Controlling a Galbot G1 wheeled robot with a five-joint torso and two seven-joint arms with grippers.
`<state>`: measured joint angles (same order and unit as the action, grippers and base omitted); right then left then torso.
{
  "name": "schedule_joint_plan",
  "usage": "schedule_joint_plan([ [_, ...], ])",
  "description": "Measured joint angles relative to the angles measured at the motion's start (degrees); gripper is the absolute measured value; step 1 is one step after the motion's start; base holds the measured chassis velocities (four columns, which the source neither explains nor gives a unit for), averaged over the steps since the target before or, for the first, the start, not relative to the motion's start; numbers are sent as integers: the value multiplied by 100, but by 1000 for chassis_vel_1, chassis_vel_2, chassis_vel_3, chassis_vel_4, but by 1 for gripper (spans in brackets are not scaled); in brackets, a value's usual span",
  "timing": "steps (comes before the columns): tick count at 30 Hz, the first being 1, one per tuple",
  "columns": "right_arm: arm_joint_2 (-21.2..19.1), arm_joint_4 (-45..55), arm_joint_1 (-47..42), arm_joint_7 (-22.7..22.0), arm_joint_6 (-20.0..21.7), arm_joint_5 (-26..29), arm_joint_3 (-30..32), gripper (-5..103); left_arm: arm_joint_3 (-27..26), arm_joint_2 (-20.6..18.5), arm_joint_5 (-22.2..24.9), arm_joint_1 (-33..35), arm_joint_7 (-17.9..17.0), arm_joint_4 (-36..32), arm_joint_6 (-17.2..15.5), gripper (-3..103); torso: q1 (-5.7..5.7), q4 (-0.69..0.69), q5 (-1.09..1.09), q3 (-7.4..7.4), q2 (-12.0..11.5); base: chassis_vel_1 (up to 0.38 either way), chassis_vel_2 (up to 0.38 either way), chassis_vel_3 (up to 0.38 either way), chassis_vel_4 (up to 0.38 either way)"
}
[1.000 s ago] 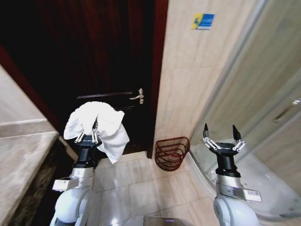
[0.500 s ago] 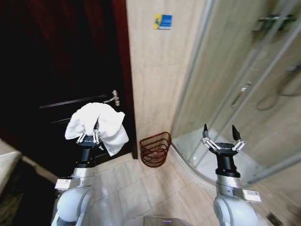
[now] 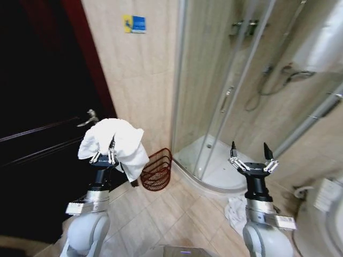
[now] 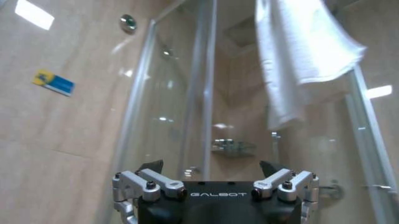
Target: Discard the used towel into the hamper.
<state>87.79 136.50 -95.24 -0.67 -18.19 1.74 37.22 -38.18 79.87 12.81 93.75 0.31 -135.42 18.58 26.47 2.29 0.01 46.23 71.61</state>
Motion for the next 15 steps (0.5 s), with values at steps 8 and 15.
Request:
schedule_joint_plan([
  [8,38,-69,-19,1,-55,-21,-10,100,19,-37,190,-68,235,264,161,7,0,-2,-1,0,0,-105,-104,-104,-102],
  [15,84,-125,-54,-29,-124,-30,-19,100,74,-88,164,-230,259,861,266,7,0,2,-1,0,0,-8,-6,-7,-10],
])
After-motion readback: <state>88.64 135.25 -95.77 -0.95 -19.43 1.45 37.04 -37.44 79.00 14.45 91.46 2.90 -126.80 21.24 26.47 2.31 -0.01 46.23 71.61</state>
